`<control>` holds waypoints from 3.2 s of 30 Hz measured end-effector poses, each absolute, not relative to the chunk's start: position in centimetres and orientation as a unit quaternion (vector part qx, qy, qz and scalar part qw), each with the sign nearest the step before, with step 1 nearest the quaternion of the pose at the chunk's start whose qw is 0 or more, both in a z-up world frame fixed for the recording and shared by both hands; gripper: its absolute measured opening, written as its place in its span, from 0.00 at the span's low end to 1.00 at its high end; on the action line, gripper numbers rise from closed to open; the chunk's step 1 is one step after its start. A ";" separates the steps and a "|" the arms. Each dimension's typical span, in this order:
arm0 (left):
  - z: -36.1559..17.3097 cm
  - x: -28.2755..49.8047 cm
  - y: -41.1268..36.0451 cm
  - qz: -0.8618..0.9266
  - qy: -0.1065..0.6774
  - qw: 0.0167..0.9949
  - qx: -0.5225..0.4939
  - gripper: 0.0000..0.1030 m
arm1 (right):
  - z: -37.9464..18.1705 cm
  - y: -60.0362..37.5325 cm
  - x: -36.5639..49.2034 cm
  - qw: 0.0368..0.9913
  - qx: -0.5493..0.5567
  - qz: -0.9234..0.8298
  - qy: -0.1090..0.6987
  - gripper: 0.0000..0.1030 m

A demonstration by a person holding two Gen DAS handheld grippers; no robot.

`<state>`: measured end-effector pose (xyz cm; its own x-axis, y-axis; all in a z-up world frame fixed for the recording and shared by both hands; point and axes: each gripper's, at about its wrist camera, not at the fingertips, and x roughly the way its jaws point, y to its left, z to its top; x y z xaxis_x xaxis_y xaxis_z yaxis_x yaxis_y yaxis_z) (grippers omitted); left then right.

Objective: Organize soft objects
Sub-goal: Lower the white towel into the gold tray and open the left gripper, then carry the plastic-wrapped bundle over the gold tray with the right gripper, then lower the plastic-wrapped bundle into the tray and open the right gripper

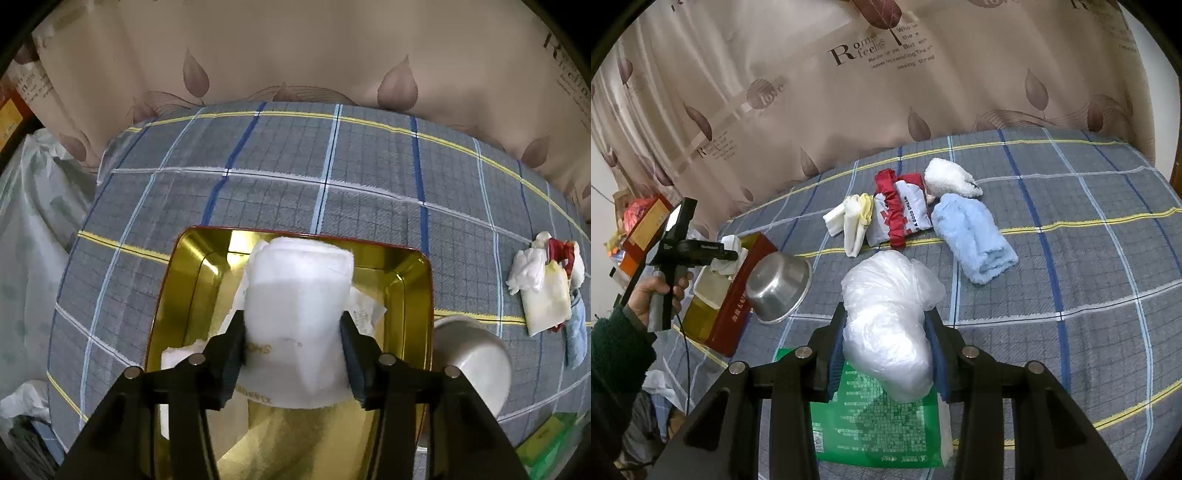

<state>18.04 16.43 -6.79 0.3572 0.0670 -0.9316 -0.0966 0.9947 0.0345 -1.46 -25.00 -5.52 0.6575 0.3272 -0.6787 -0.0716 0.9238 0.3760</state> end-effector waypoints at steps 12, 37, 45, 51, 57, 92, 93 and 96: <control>-4.8 17.4 16.6 0.031 0.554 0.832 -0.027 0.53 | -5.2 -24.0 -1.7 0.899 0.146 0.120 0.395 0.36; -0.4 4.3 18.8 0.109 0.469 0.876 0.017 0.53 | -3.6 -12.7 -1.7 0.889 0.044 0.194 0.412 0.36; -1.8 1.0 23.4 0.142 0.476 0.867 -0.046 0.53 | -3.6 -4.6 -0.9 0.857 0.009 0.278 0.434 0.36; -2.6 -0.8 26.0 0.175 0.471 0.863 -0.056 0.53 | -3.7 1.3 0.2 0.839 -0.021 0.318 0.442 0.36; -3.2 -1.5 27.8 0.191 0.473 0.858 -0.068 0.53 | -4.1 5.8 1.8 0.833 -0.055 0.331 0.439 0.36; -2.6 -2.4 30.3 0.215 0.466 0.854 -0.086 0.53 | -7.5 13.5 7.0 0.830 -0.094 0.295 0.464 0.67; -2.6 -2.4 30.2 0.215 0.465 0.854 -0.086 0.53 | -7.3 13.4 6.9 0.830 -0.092 0.296 0.463 0.67; -2.5 -2.4 29.9 0.212 0.465 0.855 -0.083 0.53 | -6.6 13.1 6.2 0.831 -0.088 0.300 0.460 0.68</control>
<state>-2.43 29.86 -2.46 0.4769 0.2857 -0.8312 -0.4409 0.8959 0.0550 6.22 13.08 -6.60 0.3963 0.4182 -0.8173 -0.5795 0.8044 0.1306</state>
